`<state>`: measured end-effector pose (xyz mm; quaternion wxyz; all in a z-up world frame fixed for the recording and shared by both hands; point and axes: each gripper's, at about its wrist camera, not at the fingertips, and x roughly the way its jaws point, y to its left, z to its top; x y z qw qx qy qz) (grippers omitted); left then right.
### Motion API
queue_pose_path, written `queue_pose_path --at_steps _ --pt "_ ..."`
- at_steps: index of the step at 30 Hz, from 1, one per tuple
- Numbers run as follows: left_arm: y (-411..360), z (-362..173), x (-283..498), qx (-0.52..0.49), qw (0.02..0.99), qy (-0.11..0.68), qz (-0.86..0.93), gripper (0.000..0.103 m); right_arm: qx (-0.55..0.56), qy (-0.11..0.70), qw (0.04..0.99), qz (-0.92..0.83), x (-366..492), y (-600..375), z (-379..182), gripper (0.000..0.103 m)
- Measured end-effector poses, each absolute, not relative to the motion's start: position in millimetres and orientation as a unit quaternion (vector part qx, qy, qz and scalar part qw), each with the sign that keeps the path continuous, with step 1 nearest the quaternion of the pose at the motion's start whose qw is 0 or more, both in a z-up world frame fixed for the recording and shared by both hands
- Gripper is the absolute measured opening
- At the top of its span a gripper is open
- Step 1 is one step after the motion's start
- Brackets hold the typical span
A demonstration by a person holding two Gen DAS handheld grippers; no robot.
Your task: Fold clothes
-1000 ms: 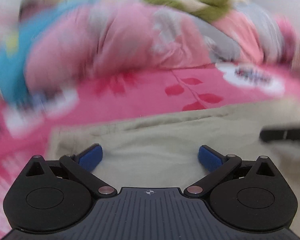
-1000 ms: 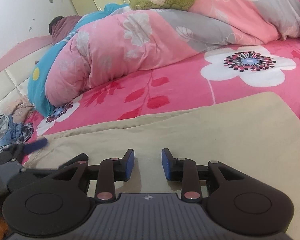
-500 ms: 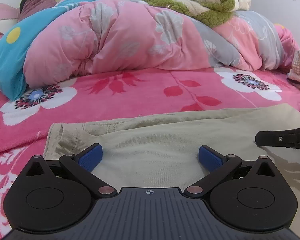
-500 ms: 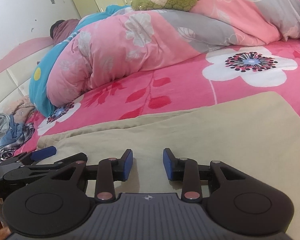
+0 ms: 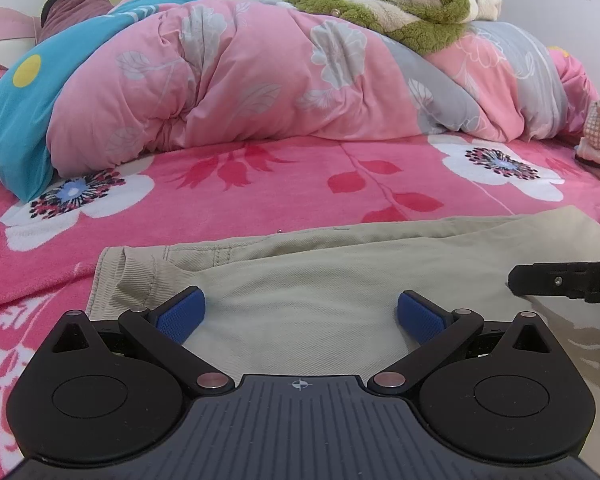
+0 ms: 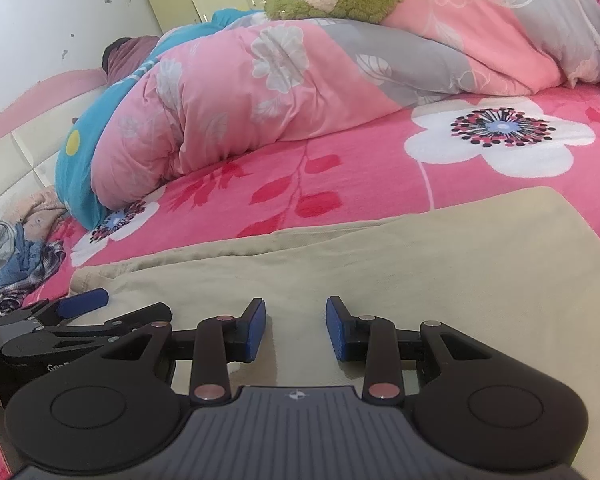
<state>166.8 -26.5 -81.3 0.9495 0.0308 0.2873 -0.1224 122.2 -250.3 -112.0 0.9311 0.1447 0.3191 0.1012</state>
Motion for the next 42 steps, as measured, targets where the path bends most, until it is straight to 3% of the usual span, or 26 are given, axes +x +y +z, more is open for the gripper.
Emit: queue_pose_path --at_steps 42 --pt "-26.4 -80.7 167.1 0.035 0.95 0.285 -0.125 0.103 0.115 0.316 0.937 0.094 120.5 -241.4 -112.5 0.036"
